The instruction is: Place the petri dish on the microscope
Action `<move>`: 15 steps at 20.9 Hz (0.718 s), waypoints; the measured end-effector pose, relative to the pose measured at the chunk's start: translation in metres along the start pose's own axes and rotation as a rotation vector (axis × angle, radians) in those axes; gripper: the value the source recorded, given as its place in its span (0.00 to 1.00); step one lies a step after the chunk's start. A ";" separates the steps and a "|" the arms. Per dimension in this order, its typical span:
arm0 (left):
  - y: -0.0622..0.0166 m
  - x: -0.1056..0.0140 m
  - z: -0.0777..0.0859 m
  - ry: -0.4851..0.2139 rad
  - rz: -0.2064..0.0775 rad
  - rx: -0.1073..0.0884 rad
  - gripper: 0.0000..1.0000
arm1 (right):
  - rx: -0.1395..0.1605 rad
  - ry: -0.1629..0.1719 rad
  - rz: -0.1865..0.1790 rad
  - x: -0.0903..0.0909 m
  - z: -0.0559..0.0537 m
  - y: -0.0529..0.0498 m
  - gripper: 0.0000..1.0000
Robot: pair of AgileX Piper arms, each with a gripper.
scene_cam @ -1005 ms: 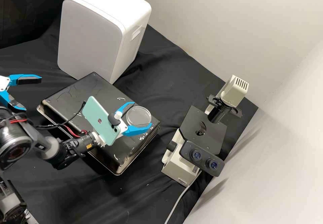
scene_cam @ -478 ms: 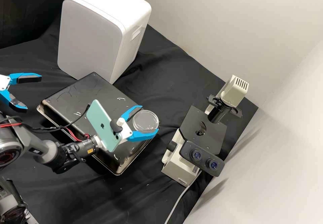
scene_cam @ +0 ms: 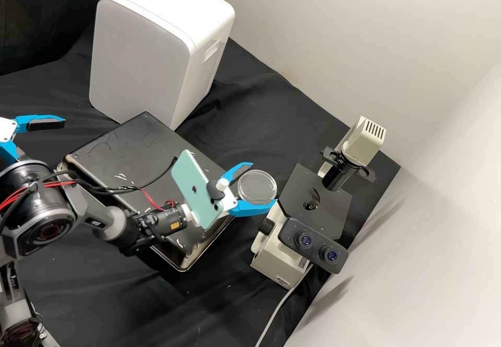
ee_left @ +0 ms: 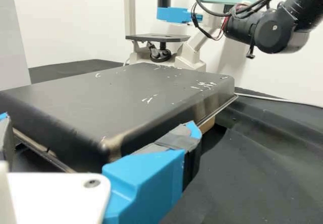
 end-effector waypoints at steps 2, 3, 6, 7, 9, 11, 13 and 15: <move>0.0002 0.000 0.000 0.005 0.002 0.005 1.00 | -0.001 -0.004 0.000 0.011 -0.001 0.001 0.00; 0.0000 0.000 0.000 0.003 0.001 0.005 1.00 | -0.006 -0.007 0.002 0.017 -0.002 0.001 0.00; 0.0000 0.000 0.000 0.003 0.001 0.005 1.00 | -0.026 -0.022 0.009 0.033 -0.002 0.000 0.00; 0.0000 0.000 0.000 0.003 0.001 0.005 1.00 | -0.029 -0.033 0.008 0.038 -0.001 -0.002 0.00; -0.0001 0.000 0.000 0.003 0.001 0.005 1.00 | -0.023 -0.071 -0.008 0.048 0.003 -0.008 0.00; -0.0017 0.001 0.000 0.006 -0.008 0.002 1.00 | -0.025 -0.097 -0.027 0.058 0.005 -0.013 0.00; -0.0028 0.001 -0.001 0.009 -0.014 0.015 1.00 | -0.028 -0.123 -0.053 0.066 0.010 -0.019 0.00; -0.0036 0.002 -0.001 0.013 -0.017 0.016 1.00 | -0.031 -0.149 -0.064 0.074 0.013 -0.021 0.00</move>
